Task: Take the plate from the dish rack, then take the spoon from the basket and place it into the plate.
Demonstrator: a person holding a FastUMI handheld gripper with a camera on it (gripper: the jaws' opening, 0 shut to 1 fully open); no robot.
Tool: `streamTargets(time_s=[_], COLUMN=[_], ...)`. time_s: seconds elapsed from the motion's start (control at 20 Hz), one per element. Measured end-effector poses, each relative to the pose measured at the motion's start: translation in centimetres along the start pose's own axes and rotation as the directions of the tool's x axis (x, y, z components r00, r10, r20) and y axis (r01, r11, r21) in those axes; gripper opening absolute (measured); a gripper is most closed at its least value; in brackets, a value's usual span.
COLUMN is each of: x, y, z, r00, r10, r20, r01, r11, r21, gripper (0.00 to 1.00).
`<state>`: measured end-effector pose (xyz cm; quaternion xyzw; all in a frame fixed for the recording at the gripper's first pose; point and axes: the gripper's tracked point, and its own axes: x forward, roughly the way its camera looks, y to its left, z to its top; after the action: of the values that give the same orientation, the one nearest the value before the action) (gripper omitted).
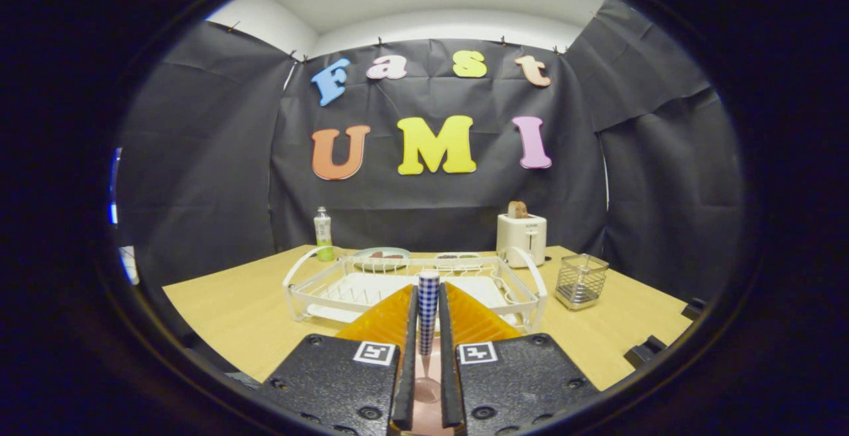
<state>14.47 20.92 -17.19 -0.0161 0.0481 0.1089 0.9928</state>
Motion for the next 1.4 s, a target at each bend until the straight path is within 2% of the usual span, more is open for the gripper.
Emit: streamTargets(time_s=[0.1,0.2,0.25,0.5,0.7,0.85,1.15,1.4], x=[-0.7,-1.5,-2.0,-5.6,-8.3,-10.6,-15.0,-17.1], y=[-1.2,-2.2,-2.4,-4.7,-6.2,-7.9,-11.3,-12.7], z=[0.9,1.9,2.4,5.6,8.0,10.2,12.9,13.2], r00=[1.000,0.999,0.999,0.996,0.997,0.994,0.985,0.988], r10=[-0.027,-0.039,-0.032,-0.052,-0.041,-0.060,-0.097,-0.093], r20=[0.010,0.025,0.029,0.066,0.068,0.086,0.144,0.122], r01=[0.027,0.039,0.031,0.051,0.039,0.055,0.088,0.083], r11=[1.000,0.999,0.999,0.999,0.999,0.997,0.994,0.993], r21=[0.011,0.016,0.022,0.018,0.028,0.057,0.069,0.079], gripper=[0.21,0.26,0.38,0.59,0.83,1.00,1.00,1.00])
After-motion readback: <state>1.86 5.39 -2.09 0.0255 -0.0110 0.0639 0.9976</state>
